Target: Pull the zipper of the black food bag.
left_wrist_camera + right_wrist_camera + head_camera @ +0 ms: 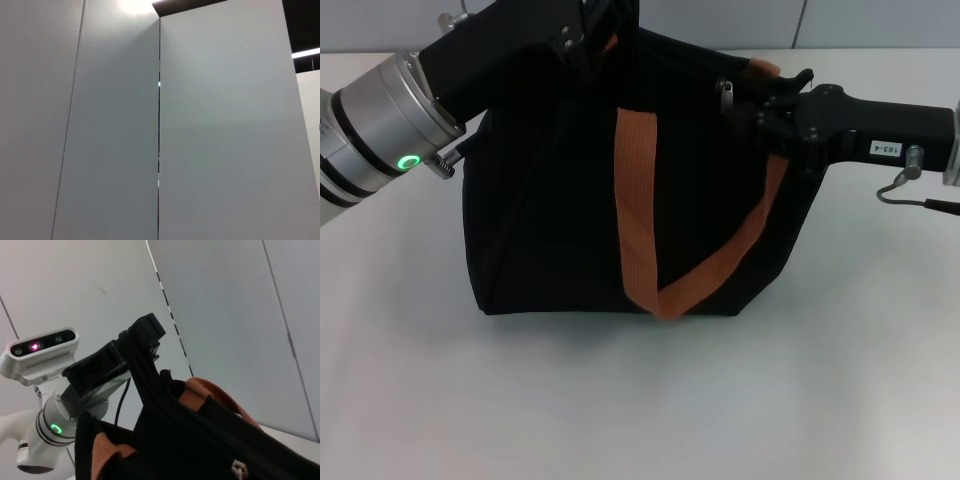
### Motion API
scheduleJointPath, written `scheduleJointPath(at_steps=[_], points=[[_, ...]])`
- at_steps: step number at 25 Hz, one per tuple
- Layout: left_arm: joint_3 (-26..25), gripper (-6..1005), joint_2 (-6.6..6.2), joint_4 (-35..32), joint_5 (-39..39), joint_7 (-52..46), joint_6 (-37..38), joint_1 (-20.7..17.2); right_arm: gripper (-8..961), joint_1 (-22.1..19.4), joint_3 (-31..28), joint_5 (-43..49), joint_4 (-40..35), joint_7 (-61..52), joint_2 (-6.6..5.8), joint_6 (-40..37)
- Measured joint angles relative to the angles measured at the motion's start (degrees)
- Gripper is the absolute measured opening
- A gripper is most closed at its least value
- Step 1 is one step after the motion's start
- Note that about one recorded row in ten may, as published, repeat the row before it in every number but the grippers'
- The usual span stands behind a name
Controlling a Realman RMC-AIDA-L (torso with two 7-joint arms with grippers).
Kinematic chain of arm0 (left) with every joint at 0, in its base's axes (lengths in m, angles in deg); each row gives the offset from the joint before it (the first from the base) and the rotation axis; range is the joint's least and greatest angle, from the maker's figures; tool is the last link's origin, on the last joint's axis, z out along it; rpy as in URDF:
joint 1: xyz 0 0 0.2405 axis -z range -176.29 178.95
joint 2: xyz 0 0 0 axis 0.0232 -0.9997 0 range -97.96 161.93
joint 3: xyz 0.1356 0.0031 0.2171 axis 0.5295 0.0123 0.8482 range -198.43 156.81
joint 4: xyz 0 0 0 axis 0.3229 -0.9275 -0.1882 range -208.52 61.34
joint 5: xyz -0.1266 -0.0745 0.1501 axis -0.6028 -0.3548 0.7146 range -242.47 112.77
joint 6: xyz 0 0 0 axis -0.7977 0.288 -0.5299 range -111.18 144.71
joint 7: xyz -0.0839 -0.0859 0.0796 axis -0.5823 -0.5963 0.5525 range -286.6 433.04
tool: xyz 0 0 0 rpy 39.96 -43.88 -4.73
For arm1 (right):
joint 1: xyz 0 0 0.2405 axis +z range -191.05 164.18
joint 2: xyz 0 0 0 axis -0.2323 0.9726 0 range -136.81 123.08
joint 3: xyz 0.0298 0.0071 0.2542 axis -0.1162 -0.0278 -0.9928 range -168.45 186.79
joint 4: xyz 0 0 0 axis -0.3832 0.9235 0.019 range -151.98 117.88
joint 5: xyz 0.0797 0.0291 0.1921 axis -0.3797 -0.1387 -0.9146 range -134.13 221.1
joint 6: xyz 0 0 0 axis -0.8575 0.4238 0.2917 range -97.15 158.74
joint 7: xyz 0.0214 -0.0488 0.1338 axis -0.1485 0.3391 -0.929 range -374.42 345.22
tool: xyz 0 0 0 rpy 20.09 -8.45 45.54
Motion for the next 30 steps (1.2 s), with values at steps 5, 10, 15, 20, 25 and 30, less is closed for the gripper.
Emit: scheduleJointPath(at_steps=[5, 10, 15, 20, 25, 30], points=[[-0.13, 30, 0.00, 0.00, 0.00, 0.00, 0.00, 0.00, 118, -2.36, -0.11, 0.00, -3.06, -0.77, 0.00, -0.17], [-0.14, 30, 0.00, 0.00, 0.00, 0.00, 0.00, 0.00, 2, -3.91, -0.65, -0.17, -4.85, -0.84, 0.00, -1.61], [-0.14, 30, 0.00, 0.00, 0.00, 0.00, 0.05, -0.14, 0, -4.61, -3.96, -0.36, -5.20, -0.96, 0.00, -4.62], [-0.04, 31, 0.00, 0.00, 0.00, 0.00, 0.09, -0.22, 2, -4.86, -5.90, -0.96, -4.73, -0.81, 0.00, -5.54], [0.13, 31, 0.00, 0.15, 0.00, 0.00, 0.29, 0.05, 14, -2.30, -5.29, -0.30, -1.69, -0.58, 0.00, -4.71], [0.13, 31, 0.00, 0.18, 0.00, 0.00, 0.59, 0.11, 27, 0.99, -5.11, 1.49, 2.61, 0.67, 0.00, -2.22]])
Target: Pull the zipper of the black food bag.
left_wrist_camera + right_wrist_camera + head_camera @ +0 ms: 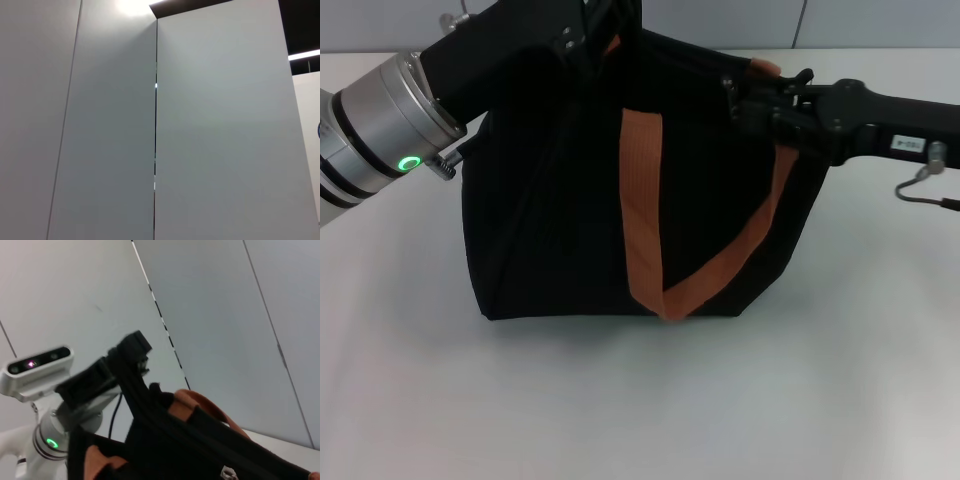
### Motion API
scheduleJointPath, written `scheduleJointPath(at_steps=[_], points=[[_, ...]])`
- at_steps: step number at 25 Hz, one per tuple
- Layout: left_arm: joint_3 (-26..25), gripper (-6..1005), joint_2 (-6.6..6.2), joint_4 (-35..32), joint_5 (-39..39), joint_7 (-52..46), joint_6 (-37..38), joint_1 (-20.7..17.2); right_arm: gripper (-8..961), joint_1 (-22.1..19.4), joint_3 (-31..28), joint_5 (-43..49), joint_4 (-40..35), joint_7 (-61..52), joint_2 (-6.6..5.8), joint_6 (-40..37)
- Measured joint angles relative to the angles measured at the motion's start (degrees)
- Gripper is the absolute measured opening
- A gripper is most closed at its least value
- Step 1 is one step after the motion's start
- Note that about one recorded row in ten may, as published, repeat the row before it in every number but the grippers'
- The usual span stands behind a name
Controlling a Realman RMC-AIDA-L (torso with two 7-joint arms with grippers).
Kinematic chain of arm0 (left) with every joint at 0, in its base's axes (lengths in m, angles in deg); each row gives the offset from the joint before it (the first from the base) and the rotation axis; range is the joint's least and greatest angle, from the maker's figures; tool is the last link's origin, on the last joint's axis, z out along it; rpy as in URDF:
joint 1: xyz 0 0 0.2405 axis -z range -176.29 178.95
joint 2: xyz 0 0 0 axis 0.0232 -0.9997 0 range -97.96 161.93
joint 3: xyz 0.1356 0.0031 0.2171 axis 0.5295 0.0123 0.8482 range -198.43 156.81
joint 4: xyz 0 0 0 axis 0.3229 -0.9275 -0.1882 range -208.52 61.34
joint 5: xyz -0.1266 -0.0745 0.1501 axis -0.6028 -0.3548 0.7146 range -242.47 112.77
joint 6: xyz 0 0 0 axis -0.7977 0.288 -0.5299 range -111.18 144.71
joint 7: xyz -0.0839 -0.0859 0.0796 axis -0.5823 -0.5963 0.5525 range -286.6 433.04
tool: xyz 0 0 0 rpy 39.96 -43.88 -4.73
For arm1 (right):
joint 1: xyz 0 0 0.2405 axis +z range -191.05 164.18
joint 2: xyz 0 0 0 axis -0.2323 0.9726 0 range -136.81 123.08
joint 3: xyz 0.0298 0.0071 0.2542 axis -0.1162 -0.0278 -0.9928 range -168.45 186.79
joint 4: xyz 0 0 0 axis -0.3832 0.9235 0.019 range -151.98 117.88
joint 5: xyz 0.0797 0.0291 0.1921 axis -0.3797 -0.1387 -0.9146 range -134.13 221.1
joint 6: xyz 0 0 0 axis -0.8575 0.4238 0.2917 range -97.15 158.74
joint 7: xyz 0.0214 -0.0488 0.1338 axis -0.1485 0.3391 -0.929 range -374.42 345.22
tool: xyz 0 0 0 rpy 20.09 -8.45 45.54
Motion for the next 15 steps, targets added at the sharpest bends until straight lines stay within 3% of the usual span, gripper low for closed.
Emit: scheduleJointPath(at_steps=[5, 12, 15], points=[[0.00, 31, 0.00, 0.00, 0.00, 0.00, 0.10, 0.25, 167, 1.86, 0.68, 0.45, 2.50, 1.01, 0.02, 1.18], [0.00, 31, 0.00, 0.00, 0.00, 0.00, 0.28, 0.33, 307, 0.84, 0.60, 0.20, 2.19, 3.06, 0.12, 0.65], [0.00, 32, 0.01, 0.00, 0.00, 0.00, 0.29, 0.33, 120, 0.49, 0.62, 0.18, 2.08, 3.13, 0.06, 0.24]])
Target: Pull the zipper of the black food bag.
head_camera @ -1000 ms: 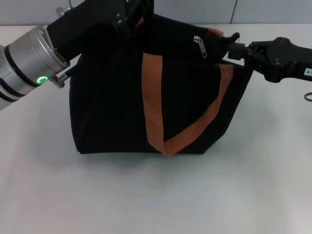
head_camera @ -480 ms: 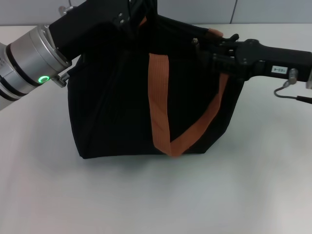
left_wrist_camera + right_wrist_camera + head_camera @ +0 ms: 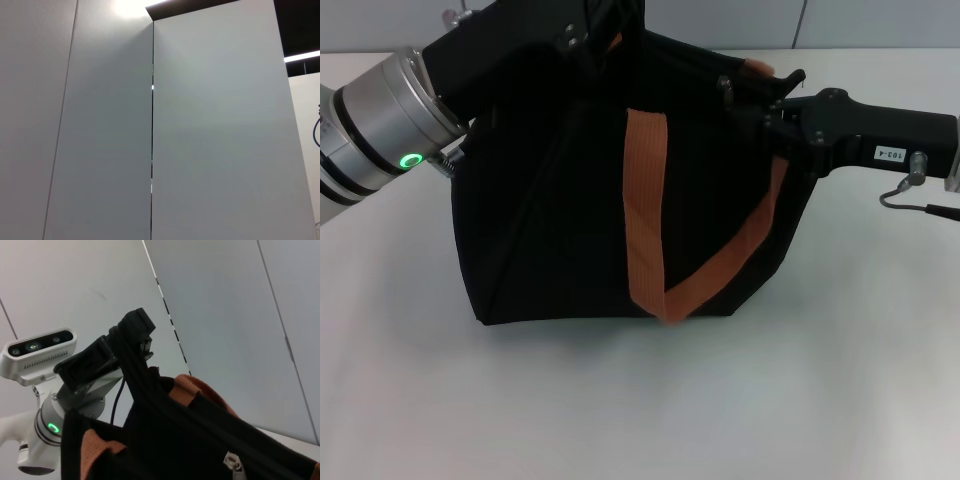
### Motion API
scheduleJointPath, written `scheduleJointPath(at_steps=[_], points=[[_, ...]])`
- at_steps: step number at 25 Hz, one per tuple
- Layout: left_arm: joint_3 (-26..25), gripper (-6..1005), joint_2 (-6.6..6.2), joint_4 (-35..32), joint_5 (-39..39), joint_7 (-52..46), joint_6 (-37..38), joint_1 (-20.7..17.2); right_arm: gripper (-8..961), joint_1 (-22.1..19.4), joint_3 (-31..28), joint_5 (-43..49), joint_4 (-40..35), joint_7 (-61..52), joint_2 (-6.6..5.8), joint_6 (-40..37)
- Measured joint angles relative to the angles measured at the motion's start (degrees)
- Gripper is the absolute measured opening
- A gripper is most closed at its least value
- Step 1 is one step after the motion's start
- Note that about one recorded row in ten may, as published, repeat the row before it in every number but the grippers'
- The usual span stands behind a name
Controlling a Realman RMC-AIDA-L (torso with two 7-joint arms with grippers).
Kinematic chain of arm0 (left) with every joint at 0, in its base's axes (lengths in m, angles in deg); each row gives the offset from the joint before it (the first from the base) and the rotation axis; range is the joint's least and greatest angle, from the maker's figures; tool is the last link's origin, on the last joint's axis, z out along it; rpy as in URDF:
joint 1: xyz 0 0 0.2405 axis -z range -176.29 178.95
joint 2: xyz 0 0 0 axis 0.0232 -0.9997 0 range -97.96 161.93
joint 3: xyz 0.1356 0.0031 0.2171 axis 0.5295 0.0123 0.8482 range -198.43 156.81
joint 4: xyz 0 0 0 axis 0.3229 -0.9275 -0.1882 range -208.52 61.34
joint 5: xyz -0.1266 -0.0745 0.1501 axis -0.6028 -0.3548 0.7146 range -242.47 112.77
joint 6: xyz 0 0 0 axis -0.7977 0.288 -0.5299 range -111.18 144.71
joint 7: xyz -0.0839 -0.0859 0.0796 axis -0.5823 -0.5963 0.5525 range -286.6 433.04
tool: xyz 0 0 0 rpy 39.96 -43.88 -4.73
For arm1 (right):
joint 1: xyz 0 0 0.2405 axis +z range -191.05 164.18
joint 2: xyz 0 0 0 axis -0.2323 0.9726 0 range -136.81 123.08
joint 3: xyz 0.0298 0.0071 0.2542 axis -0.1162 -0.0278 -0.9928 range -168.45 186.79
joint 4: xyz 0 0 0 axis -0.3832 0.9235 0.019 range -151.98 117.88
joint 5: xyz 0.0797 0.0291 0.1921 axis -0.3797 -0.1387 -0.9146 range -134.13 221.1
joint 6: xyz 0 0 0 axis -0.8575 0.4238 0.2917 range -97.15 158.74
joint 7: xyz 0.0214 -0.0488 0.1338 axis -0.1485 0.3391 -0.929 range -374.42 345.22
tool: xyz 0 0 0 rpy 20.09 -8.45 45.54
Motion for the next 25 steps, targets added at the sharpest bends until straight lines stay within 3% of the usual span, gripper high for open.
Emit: scheduleJointPath(at_steps=[5, 16, 25], points=[[0.00, 32, 0.00, 0.00, 0.00, -0.03, 0.00, 0.00, -3, -1.08, -0.38, -0.01, -1.34, -0.04, -0.02, -0.74], [0.00, 32, 0.00, 0.00, 0.00, -0.14, 0.00, -0.07, -1, -3.51, -2.27, -2.30, -3.22, -0.33, -0.29, -2.23], [0.07, 33, 0.00, 0.03, 0.00, -0.52, 0.16, 0.44, 125, 1.39, -1.57, -1.35, 3.18, 0.88, -0.16, 1.25]])
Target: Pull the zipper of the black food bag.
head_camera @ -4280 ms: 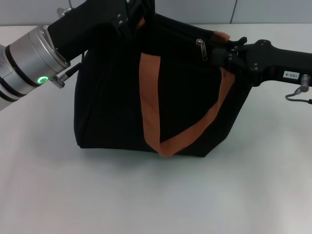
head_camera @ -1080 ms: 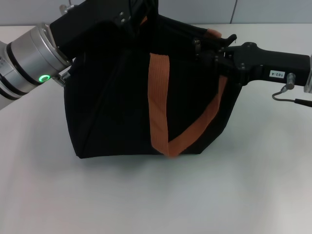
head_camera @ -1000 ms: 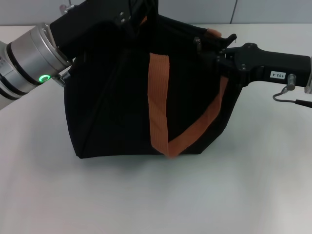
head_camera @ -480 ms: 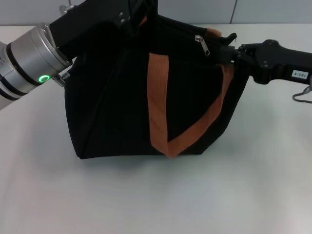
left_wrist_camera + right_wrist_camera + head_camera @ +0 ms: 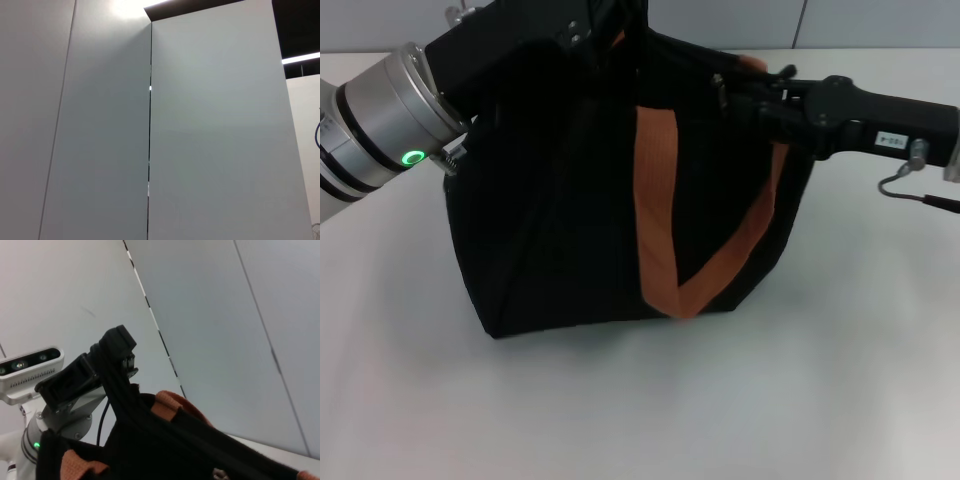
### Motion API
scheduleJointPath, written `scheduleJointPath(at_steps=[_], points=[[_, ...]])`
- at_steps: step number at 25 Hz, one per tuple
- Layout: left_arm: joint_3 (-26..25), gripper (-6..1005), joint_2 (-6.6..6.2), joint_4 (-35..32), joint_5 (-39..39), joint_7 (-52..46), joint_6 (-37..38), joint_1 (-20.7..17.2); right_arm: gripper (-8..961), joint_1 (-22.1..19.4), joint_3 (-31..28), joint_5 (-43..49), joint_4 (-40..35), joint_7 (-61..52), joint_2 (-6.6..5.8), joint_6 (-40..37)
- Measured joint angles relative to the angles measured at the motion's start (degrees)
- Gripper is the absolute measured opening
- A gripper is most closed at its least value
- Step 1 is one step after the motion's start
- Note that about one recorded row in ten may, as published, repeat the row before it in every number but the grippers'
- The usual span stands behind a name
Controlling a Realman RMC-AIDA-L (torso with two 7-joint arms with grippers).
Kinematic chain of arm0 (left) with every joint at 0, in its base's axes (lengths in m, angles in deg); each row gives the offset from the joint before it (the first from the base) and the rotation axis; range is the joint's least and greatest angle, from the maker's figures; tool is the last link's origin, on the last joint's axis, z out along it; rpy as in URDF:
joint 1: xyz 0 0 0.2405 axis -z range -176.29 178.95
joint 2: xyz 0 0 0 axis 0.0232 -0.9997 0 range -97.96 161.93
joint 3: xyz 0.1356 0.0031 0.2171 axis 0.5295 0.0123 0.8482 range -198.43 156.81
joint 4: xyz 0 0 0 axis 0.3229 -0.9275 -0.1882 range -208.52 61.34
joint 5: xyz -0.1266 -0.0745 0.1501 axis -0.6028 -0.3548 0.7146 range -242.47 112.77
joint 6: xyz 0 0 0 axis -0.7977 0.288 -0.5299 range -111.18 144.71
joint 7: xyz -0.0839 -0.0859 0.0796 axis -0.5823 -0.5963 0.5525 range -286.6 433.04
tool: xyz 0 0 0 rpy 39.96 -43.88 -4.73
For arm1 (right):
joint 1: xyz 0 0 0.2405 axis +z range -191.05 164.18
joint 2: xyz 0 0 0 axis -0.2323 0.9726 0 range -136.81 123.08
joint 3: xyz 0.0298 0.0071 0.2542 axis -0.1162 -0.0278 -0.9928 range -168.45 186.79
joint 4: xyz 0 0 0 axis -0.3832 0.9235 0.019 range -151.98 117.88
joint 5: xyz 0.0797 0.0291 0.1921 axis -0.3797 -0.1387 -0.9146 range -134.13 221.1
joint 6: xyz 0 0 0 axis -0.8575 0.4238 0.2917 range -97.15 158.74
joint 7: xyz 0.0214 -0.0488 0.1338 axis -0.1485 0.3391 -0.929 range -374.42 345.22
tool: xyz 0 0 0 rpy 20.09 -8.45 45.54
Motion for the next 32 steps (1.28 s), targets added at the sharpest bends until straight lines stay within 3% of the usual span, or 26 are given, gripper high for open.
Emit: scheduleJointPath(at_steps=[2, 7, 10, 21, 32], points=[[0.02, 33, 0.00, 0.29, 0.00, 0.02, 0.15, 0.08, 153, 0.87, 1.20, 0.25, 0.83, 0.73, 0.10, 0.15], [0.02, 33, 0.00, 0.41, 0.00, 0.12, 0.25, 0.09, 338, 0.41, 3.36, 0.11, 0.24, 1.25, 0.19, 0.01], [0.02, 33, 0.00, 0.42, 0.00, 0.20, 0.33, 0.06, 201, -0.24, 3.13, 0.03, -0.26, 1.65, 0.23, -0.22], [0.01, 33, 0.00, 0.41, 0.00, 0.11, 0.36, -0.02, 0, -4.58, 2.72, -0.26, -5.32, 1.23, 0.28, -0.48], [-0.77, 34, 0.00, 0.42, -0.21, -0.67, -0.67, -0.40, -1, -6.00, -6.81, -3.90, -4.37, 2.51, -0.01, -7.31]])
